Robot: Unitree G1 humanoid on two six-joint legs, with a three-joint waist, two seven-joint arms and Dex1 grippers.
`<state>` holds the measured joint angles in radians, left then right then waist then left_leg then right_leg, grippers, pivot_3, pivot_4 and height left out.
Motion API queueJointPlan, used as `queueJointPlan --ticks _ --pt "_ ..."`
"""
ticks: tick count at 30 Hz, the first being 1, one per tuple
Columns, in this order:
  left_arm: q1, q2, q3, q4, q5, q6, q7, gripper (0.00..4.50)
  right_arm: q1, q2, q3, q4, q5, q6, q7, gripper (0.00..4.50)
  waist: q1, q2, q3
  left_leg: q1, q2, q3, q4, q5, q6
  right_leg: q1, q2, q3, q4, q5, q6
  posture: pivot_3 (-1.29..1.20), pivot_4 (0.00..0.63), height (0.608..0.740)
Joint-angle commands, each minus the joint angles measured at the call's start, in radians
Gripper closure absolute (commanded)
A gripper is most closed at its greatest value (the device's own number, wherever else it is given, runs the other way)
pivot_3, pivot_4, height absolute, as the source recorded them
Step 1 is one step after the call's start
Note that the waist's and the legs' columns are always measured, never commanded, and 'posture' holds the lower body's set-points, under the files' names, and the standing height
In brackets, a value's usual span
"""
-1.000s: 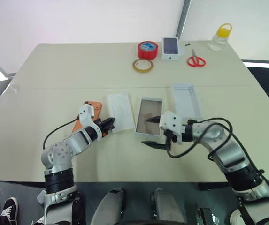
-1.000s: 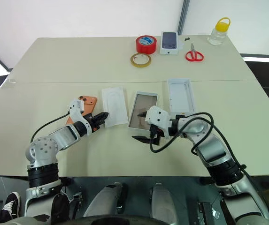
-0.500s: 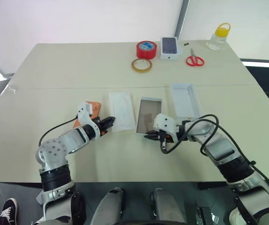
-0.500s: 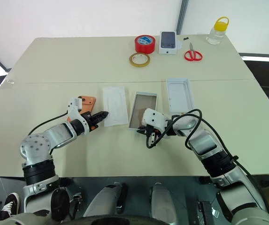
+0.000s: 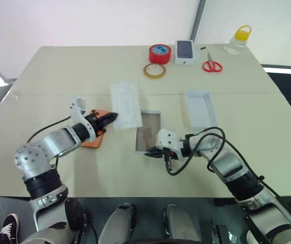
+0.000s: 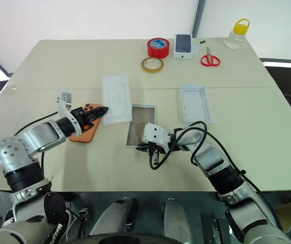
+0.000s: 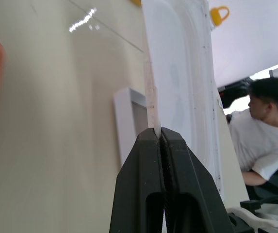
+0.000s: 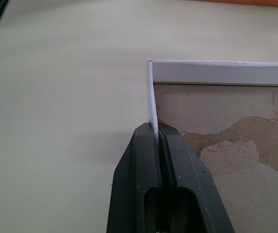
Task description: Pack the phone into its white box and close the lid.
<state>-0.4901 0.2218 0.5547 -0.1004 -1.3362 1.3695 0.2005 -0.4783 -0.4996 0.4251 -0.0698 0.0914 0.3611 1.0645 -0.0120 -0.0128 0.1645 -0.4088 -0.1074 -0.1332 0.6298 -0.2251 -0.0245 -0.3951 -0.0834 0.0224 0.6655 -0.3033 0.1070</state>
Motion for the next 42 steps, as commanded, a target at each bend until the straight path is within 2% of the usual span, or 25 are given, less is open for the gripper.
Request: queueJointPlan --ticks 1,5,6,9,12,17,20,23,31,34,39,42 --pt "0.023 -0.004 -0.029 -0.047 -0.078 -0.022 0.041 4.50 -0.007 0.002 -0.009 -0.056 -0.006 -0.032 -0.010 4.42 -0.003 0.000 0.000 0.000 0.000 0.000 0.000 0.000 0.000 0.000 0.000 0.000 0.000 0.000 0.000 0.00 0.150 0.740" --pt "0.054 0.009 -0.070 -0.055 -0.116 -0.044 0.070 4.50 -0.003 -0.009 -0.023 -0.060 0.001 -0.032 -0.004 4.42 -0.001 0.000 0.000 0.000 0.001 0.000 -0.001 0.000 -0.001 -0.001 0.001 0.000 0.001 0.000 0.000 0.00 0.150 0.740" --pt "0.059 0.016 -0.080 -0.054 -0.125 -0.049 0.073 4.50 -0.001 -0.013 -0.031 -0.070 0.020 -0.015 0.009 4.18 0.000 0.000 0.000 0.000 0.000 0.000 0.000 0.000 -0.001 -0.001 0.001 0.000 0.001 0.000 0.000 0.00 0.150 0.740" --pt "0.068 0.028 -0.107 -0.051 -0.146 -0.068 0.083 4.50 0.007 -0.021 -0.055 -0.096 0.034 -0.012 0.003 3.09 0.001 0.000 0.000 0.000 0.000 0.000 0.000 0.000 -0.001 -0.001 0.000 0.000 0.001 0.000 0.000 0.00 0.150 0.740" --pt "0.078 0.036 -0.140 -0.054 -0.162 -0.087 0.085 4.50 0.020 -0.069 -0.106 -0.138 0.072 0.017 0.024 1.59 0.002 0.000 0.000 0.000 0.000 0.000 0.000 0.000 -0.001 0.000 0.000 0.000 0.000 0.000 0.000 0.00 0.150 0.740" --pt "0.093 0.034 -0.201 -0.064 -0.174 -0.120 0.076 4.50 0.068 -0.206 -0.258 -0.152 0.157 0.028 0.073 1.59 0.007 -0.001 0.001 0.000 0.000 0.000 0.000 0.000 0.000 0.000 0.000 0.000 0.000 0.000 0.000 0.00 0.150 0.740" --pt "0.107 0.037 -0.233 -0.063 -0.165 -0.131 0.067 4.50 0.067 -0.246 -0.299 -0.059 0.112 -0.042 0.041 1.59 0.002 -0.001 0.001 0.000 0.000 0.000 -0.001 -0.001 0.002 0.000 0.000 0.000 -0.001 0.000 0.000 0.00 0.150 0.740" --pt "0.111 0.046 -0.260 -0.056 -0.157 -0.138 0.055 4.50 0.007 -0.212 -0.328 0.065 0.057 -0.111 -0.060 1.59 -0.003 -0.001 0.001 0.000 0.000 0.000 -0.001 -0.002 0.004 0.000 0.000 0.001 0.000 0.000 0.000 0.00 0.150 0.740" --pt "0.132 0.078 -0.321 -0.076 -0.153 -0.143 0.045 4.50 -0.011 -0.167 -0.308 0.104 0.047 -0.189 -0.084 1.59 0.002 -0.001 0.001 0.000 0.000 0.001 -0.001 0.001 -0.001 0.000 0.000 0.002 0.000 0.000 -0.001 0.00 0.150 0.740" --pt "0.137 0.086 -0.333 -0.087 -0.164 -0.147 0.052 3.54 -0.022 -0.162 -0.307 0.118 0.043 -0.202 -0.087 1.54 0.002 -0.001 0.001 0.000 0.000 0.001 -0.001 0.001 -0.001 0.000 0.000 0.002 0.000 0.000 -0.001 0.00 0.150 0.740" --pt "0.136 0.107 -0.345 -0.106 -0.168 -0.156 0.050 1.06 -0.048 -0.134 -0.298 0.128 0.041 -0.200 -0.094 1.54 -0.001 -0.001 0.001 0.000 0.000 0.001 -0.001 0.001 -0.001 -0.001 0.000 0.002 0.000 0.000 -0.001 0.00 0.150 0.740" --pt "0.132 0.139 -0.351 -0.129 -0.136 -0.158 0.032 1.06 -0.060 -0.102 -0.290 0.111 0.054 -0.182 -0.101 1.54 -0.002 -0.001 0.001 0.000 0.001 0.001 -0.001 0.001 -0.001 -0.001 0.001 0.002 0.000 0.000 -0.001 0.00 0.150 0.740"
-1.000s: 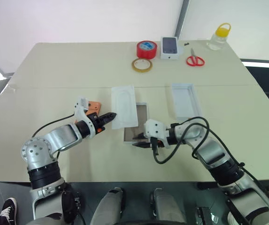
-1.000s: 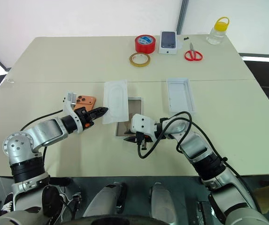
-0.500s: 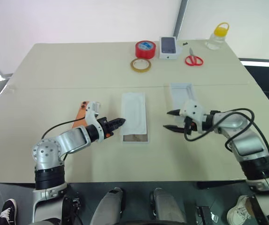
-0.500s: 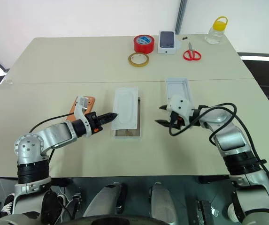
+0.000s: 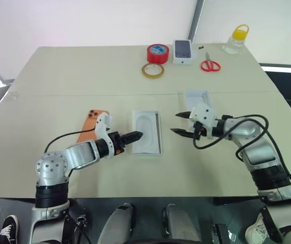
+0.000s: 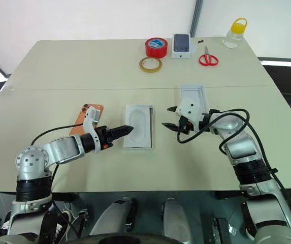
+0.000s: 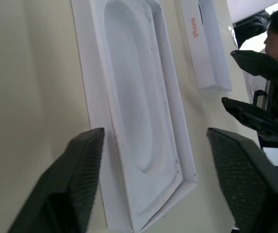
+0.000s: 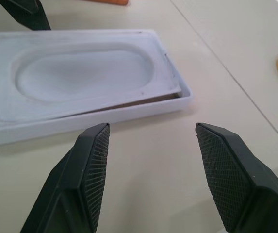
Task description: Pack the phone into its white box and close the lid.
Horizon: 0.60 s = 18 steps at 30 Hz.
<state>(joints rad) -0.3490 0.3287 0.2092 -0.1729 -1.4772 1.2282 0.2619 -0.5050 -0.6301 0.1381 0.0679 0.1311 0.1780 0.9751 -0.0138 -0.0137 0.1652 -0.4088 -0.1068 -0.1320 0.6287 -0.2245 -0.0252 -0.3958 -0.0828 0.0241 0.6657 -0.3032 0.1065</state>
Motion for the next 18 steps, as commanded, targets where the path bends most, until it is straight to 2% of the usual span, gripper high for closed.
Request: queueJointPlan --ticks 1,3,5,7,10,13,15,18 --pt "-0.010 0.043 -0.011 -0.065 0.023 -0.017 -0.040 1.06 -0.035 0.036 -0.001 -0.032 0.015 0.004 -0.013 1.54 0.000 0.000 0.000 0.000 0.000 0.000 0.000 0.000 0.000 0.000 0.000 0.000 0.000 0.000 0.000 0.00 0.150 0.740" --pt "-0.012 0.052 0.012 -0.084 0.046 -0.065 -0.076 1.06 -0.048 0.089 0.010 -0.048 0.035 0.041 -0.029 1.54 0.002 0.000 0.000 0.000 0.000 0.000 0.000 0.000 0.000 0.000 0.000 0.000 0.000 0.000 0.000 0.00 0.150 0.740" --pt "-0.010 0.104 0.000 -0.137 0.161 -0.130 -0.158 1.00 -0.067 0.156 0.029 -0.052 0.035 0.084 -0.069 2.08 -0.002 0.000 0.000 0.000 0.000 0.000 0.000 0.000 0.000 0.000 0.000 0.000 0.000 0.000 0.000 0.00 0.150 0.740" --pt "0.000 0.144 0.002 -0.168 0.276 -0.219 -0.229 1.00 -0.070 0.195 0.071 -0.050 -0.009 0.064 -0.088 2.86 -0.003 0.000 0.000 0.000 0.000 0.000 -0.001 0.001 -0.001 -0.001 0.001 0.000 0.000 0.000 -0.001 0.00 0.150 0.740" --pt "0.037 0.223 -0.014 -0.194 0.407 -0.310 -0.366 1.00 -0.084 0.243 0.124 -0.027 -0.075 0.075 -0.149 4.42 -0.001 0.000 0.000 0.000 0.000 0.000 -0.003 0.001 -0.002 -0.002 0.001 0.000 0.000 0.000 -0.001 0.00 0.150 0.740" --pt "0.066 0.222 0.047 -0.183 0.439 -0.397 -0.432 1.00 -0.101 0.282 0.155 0.006 -0.119 0.085 -0.199 4.47 0.002 0.000 0.000 0.000 0.000 0.000 -0.003 0.001 -0.002 -0.002 0.000 0.001 0.000 0.000 -0.001 0.00 0.150 0.740" --pt "0.127 0.301 0.005 -0.194 0.603 -0.512 -0.543 1.00 -0.117 0.300 0.175 0.019 -0.150 0.092 -0.222 4.47 0.001 0.000 0.000 0.000 0.000 0.000 -0.003 0.001 -0.002 -0.002 0.000 0.000 -0.001 0.000 -0.001 0.00 0.150 0.740" --pt "0.194 0.329 0.017 -0.178 0.685 -0.602 -0.638 1.00 -0.123 0.294 0.220 0.024 -0.202 0.096 -0.219 4.47 0.000 0.000 0.000 0.000 0.000 0.001 -0.006 0.001 -0.002 -0.003 0.000 0.001 -0.001 0.000 -0.001 0.00 0.150 0.740"
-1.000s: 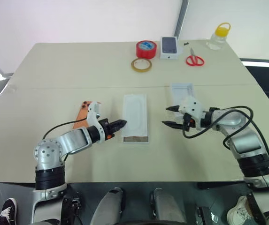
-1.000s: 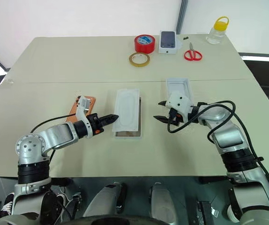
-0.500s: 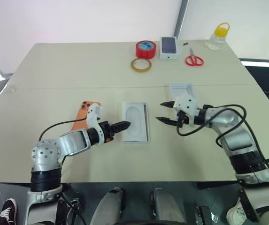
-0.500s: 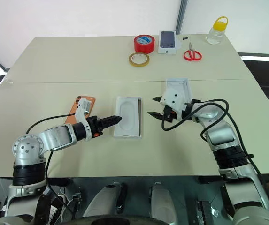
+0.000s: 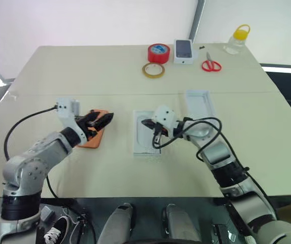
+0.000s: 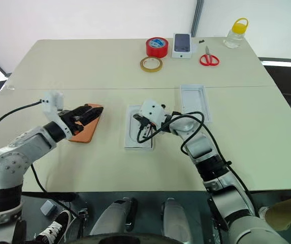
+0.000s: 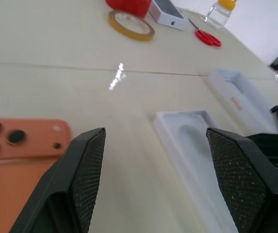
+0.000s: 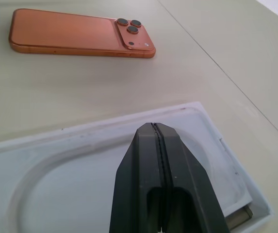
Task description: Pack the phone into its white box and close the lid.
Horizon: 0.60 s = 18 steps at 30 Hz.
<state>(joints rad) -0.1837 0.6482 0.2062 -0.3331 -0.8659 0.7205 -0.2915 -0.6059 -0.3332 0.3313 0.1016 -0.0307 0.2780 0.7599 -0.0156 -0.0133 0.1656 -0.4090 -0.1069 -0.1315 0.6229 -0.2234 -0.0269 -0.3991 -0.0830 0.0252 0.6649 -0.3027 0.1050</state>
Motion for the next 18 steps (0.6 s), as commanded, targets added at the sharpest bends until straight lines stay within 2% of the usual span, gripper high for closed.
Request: queueJointPlan --ticks 1,4,13,18 --pt "0.043 0.012 0.026 -0.013 0.090 -0.116 -0.107 1.00 -0.025 -0.010 0.044 -0.001 -0.065 -0.001 -0.005 4.47 0.003 0.000 0.000 0.000 0.000 0.000 -0.001 0.000 0.000 -0.001 0.000 0.000 0.000 0.000 0.000 0.00 0.150 0.740" --pt "0.061 0.000 0.023 -0.013 0.144 -0.150 -0.116 1.00 -0.028 -0.036 0.084 0.004 -0.127 0.029 0.000 4.47 0.005 0.000 0.000 0.000 0.000 -0.001 -0.002 0.000 0.000 -0.001 0.000 -0.001 0.000 0.000 -0.001 0.00 0.150 0.740" --pt "0.053 -0.062 0.025 -0.027 0.180 -0.149 -0.141 1.00 -0.037 -0.085 0.103 -0.084 -0.158 0.152 0.075 4.47 0.001 0.000 0.000 0.000 0.001 -0.001 -0.003 -0.001 0.002 -0.001 0.000 -0.001 0.000 0.001 -0.001 0.00 0.150 0.740" --pt "0.053 -0.069 0.025 -0.015 0.212 -0.157 -0.157 1.00 -0.029 -0.121 0.111 -0.132 -0.158 0.154 0.122 4.47 0.002 0.000 0.000 0.000 0.000 -0.001 -0.003 -0.001 0.002 -0.001 0.000 -0.001 0.000 0.001 -0.001 0.00 0.150 0.740"
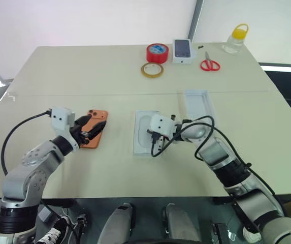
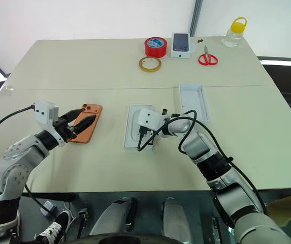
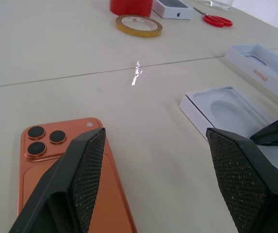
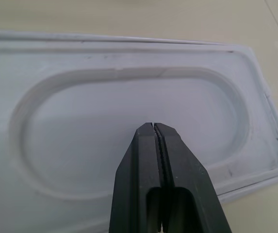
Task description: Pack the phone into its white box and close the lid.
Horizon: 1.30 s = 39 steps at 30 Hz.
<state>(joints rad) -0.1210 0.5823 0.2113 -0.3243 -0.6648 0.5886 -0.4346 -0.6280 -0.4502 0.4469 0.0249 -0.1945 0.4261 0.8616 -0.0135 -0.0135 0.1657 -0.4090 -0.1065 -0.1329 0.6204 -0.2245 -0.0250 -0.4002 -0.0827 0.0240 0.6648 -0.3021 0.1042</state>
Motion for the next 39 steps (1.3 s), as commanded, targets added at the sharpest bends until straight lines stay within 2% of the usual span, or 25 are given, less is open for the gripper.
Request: queueJointPlan --ticks 1,5,19,23,28,35,39 --pt "-0.011 -0.002 0.018 -0.022 0.016 -0.027 -0.018 1.00 -0.007 0.000 -0.008 -0.058 0.012 0.008 0.021 4.47 0.000 0.000 0.000 0.000 0.000 0.000 0.000 0.000 0.000 0.000 0.000 0.000 0.000 0.000 0.000 0.00 0.150 0.740" --pt "-0.021 -0.005 0.018 -0.012 0.031 -0.029 -0.022 1.00 -0.013 0.065 -0.049 -0.084 0.077 0.028 0.009 4.47 -0.005 0.000 0.000 0.000 0.001 0.000 0.000 0.000 0.000 0.000 0.000 0.000 0.000 0.000 0.000 0.00 0.150 0.740" --pt "-0.036 -0.015 0.025 -0.006 0.058 -0.016 -0.015 1.00 0.054 -0.033 0.062 -0.103 -0.001 -0.084 0.086 4.47 -0.004 0.000 0.000 0.000 0.001 0.000 -0.001 0.000 0.000 -0.001 0.000 0.000 0.000 0.000 0.000 0.00 0.150 0.740" --pt "-0.039 -0.021 0.024 -0.006 0.055 -0.015 -0.017 1.00 0.073 -0.041 0.059 -0.166 0.039 -0.065 0.141 4.47 -0.001 0.000 0.000 0.000 0.001 0.000 -0.001 0.000 0.000 -0.001 0.001 0.000 0.000 0.000 0.000 0.00 0.150 0.740" --pt "-0.045 -0.026 0.023 0.000 0.070 -0.017 -0.010 1.00 0.064 -0.033 0.050 -0.164 0.034 -0.052 0.145 4.47 0.000 0.000 0.000 0.000 0.001 0.000 -0.001 0.000 0.000 0.000 0.001 0.000 0.000 0.000 0.000 0.00 0.150 0.740" --pt "-0.058 -0.031 0.062 0.026 0.049 0.037 0.023 1.00 0.001 0.031 -0.008 -0.076 0.022 -0.089 0.035 4.47 -0.004 0.000 0.000 0.000 0.001 0.000 -0.001 0.000 0.000 -0.001 0.001 0.000 0.001 0.000 -0.001 0.00 0.150 0.740" --pt "-0.111 -0.009 0.209 0.157 -0.106 0.204 0.046 1.00 -0.080 0.127 -0.084 -0.002 0.054 -0.097 -0.071 4.47 -0.006 0.000 0.000 0.000 0.001 0.000 -0.001 0.001 -0.001 -0.002 0.001 0.000 0.001 0.001 -0.001 0.00 0.150 0.740"
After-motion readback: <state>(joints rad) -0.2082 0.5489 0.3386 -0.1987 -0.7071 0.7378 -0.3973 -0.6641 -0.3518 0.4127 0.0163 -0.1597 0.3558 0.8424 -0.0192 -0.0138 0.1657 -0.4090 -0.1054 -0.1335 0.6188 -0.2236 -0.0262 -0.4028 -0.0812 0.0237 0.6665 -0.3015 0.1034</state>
